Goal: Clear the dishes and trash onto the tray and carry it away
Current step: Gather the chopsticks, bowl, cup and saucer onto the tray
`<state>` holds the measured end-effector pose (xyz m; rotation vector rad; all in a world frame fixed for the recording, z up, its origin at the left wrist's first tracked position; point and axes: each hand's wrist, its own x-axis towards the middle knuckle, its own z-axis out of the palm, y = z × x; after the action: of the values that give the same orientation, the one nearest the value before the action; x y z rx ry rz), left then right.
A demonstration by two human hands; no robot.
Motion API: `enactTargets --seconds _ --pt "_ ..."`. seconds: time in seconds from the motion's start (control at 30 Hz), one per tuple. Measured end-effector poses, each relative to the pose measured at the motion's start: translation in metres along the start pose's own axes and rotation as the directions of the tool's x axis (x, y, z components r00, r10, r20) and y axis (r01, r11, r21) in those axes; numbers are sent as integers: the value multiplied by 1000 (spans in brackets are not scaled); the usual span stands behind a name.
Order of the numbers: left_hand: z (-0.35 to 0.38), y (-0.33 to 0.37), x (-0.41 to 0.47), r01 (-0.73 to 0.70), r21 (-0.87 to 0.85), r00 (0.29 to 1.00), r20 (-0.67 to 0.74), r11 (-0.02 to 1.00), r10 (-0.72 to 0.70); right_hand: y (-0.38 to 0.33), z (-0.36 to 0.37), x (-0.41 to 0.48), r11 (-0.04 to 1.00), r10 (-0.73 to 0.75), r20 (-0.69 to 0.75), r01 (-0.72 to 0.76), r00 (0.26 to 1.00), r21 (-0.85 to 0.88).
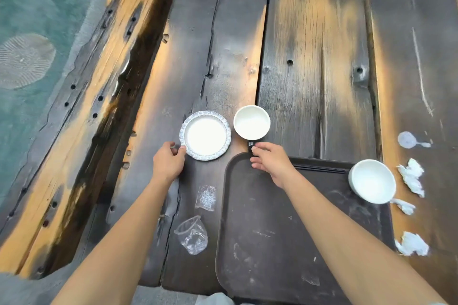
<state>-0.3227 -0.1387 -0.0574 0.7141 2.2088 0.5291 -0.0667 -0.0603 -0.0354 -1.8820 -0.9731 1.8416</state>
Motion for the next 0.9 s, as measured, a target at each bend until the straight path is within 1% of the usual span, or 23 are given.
enactTargets --seconds 0.1,0.23,0.33,0.4,0.5,0.57,0.73,0.8,0.9 --pt "1 -7 22 85 -193 995 65 978 -74 -5 9 9 999 24 -40 -26 999 -46" --pt "5 -2 30 96 -332 993 90 938 -69 -7 15 17 989 21 -78 -32 997 -143" --pt "6 -1 32 140 -418 986 137 897 -91 -11 18 19 988 57 -92 -69 994 -138" --pt "4 -1 32 172 -474 980 173 863 -100 -13 19 18 995 77 -82 -82 994 -62" --pt "0 1 25 223 -539 968 221 812 -118 -21 18 14 989 100 -15 -98 995 113" --pt "-1 2 21 247 -563 962 237 788 -132 -27 16 13 979 102 1 -100 995 176" --pt "4 2 11 234 -640 971 191 732 -143 -30 16 13 959 106 8 -105 994 263" --pt "6 2 9 213 -680 977 167 702 -135 -28 16 12 940 107 -10 -98 994 328" --pt "5 0 5 190 -700 982 148 689 -120 -26 18 12 907 125 -48 -95 991 410"
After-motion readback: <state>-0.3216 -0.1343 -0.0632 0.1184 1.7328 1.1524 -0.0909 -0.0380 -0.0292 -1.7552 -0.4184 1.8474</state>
